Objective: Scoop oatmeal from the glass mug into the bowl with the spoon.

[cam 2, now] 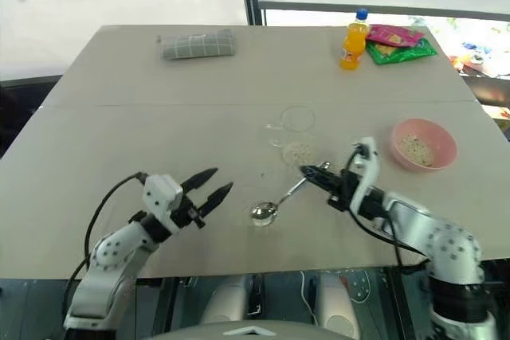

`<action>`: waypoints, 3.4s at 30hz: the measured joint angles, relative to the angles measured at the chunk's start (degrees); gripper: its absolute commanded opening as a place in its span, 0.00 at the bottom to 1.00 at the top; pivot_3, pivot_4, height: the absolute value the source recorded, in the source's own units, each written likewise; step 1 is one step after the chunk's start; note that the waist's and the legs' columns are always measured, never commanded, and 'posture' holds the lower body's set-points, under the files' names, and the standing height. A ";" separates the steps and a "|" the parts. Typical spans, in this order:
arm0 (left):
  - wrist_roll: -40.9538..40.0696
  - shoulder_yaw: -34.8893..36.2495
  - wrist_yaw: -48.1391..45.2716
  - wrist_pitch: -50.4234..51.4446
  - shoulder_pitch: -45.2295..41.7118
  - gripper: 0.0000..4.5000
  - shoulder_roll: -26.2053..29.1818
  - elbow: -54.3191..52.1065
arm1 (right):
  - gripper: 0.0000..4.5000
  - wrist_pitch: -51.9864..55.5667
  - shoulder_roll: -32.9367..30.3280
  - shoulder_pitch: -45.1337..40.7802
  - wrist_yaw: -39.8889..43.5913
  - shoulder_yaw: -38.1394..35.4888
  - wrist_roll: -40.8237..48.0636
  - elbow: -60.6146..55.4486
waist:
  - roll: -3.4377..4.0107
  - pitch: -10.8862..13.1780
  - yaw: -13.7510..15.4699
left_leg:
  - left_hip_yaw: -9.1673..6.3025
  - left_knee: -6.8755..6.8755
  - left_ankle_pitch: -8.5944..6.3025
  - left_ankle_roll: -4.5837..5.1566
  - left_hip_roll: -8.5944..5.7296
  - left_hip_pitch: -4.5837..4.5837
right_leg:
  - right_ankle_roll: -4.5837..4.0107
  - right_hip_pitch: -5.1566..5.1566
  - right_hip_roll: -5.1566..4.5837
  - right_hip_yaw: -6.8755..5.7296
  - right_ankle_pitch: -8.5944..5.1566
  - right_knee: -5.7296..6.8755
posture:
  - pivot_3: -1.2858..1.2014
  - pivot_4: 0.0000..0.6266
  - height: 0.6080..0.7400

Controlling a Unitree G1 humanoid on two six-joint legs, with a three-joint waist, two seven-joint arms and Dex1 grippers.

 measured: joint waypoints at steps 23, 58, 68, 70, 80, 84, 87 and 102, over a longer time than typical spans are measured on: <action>3.33 -4.42 -2.70 -8.30 -32.71 0.54 -12.81 38.24 | 0.00 -13.05 -4.93 9.18 -7.49 -6.63 4.56 -5.65 | -0.10 0.04 0.31 | -0.12 0.08 0.00 0.00 -0.12 -0.09 | 0.26 0.03 0.22 0.05 0.14 -0.01 | 0.52 0.24 1.00; 10.87 -6.69 -0.12 -10.98 -40.66 0.01 -12.74 43.14 | 0.00 -8.37 -22.76 -28.96 2.36 6.33 -9.88 -0.47 | -0.12 0.11 0.18 | -0.07 0.09 0.01 0.00 -0.05 -0.25 | 0.26 -0.07 0.23 0.02 0.15 -0.06 | 0.52 0.24 1.00; 11.97 -8.28 -1.89 -10.61 -45.51 0.01 -11.78 44.38 | 0.00 -7.00 -17.22 -31.20 10.16 16.24 -29.37 2.02 | -0.11 0.11 0.19 | -0.09 0.44 0.06 -0.09 -0.04 -0.91 | 0.27 -0.54 0.26 -0.20 0.16 0.04 | 0.52 0.24 1.00; 11.99 -8.68 -2.66 -10.70 -46.00 0.01 -12.03 45.84 | 0.00 -6.71 -16.64 -31.17 11.09 16.98 -33.14 2.45 | -0.08 0.13 0.35 | -0.03 0.61 0.16 -0.25 -0.02 -1.04 | 0.27 -0.57 0.25 -0.28 0.16 0.06 | 0.52 0.24 1.00; 13.11 -9.09 -3.38 -12.39 -47.72 0.01 -13.00 50.45 | 0.00 -5.75 -11.23 -28.63 14.20 17.20 -39.66 0.00 | -0.10 0.15 1.14 | -0.08 0.80 0.02 -0.03 -0.02 -1.06 | 0.29 -0.55 0.27 -0.32 0.17 0.21 | 0.52 0.24 1.00; 13.44 -8.93 -3.51 -12.64 -48.70 0.01 -13.24 51.57 | 0.00 -0.92 -3.84 -27.69 7.55 11.89 -35.47 0.25 | -0.10 0.15 1.22 | -0.11 0.84 0.02 -0.03 -0.03 -1.06 | 0.29 -0.54 0.26 -0.35 0.17 0.31 | 0.52 0.24 1.00; 13.59 -8.57 -2.95 -12.64 -49.26 0.01 -13.33 52.31 | 0.00 1.97 1.90 -26.83 1.07 7.27 -32.51 0.75 | -0.10 0.15 1.20 | -0.13 0.88 0.02 -0.03 -0.03 -1.06 | 0.29 -0.52 0.26 -0.38 0.17 0.35 | 0.52 0.24 1.00; 12.85 -7.27 -4.00 -17.19 -51.15 0.01 -17.57 57.65 | 0.00 4.66 2.81 -26.02 -24.16 -11.73 0.72 14.25 | -0.07 0.17 0.89 | -0.15 0.88 0.01 0.00 -0.05 -1.00 | 0.29 -0.52 0.25 -0.35 0.17 0.52 | 0.52 0.24 1.00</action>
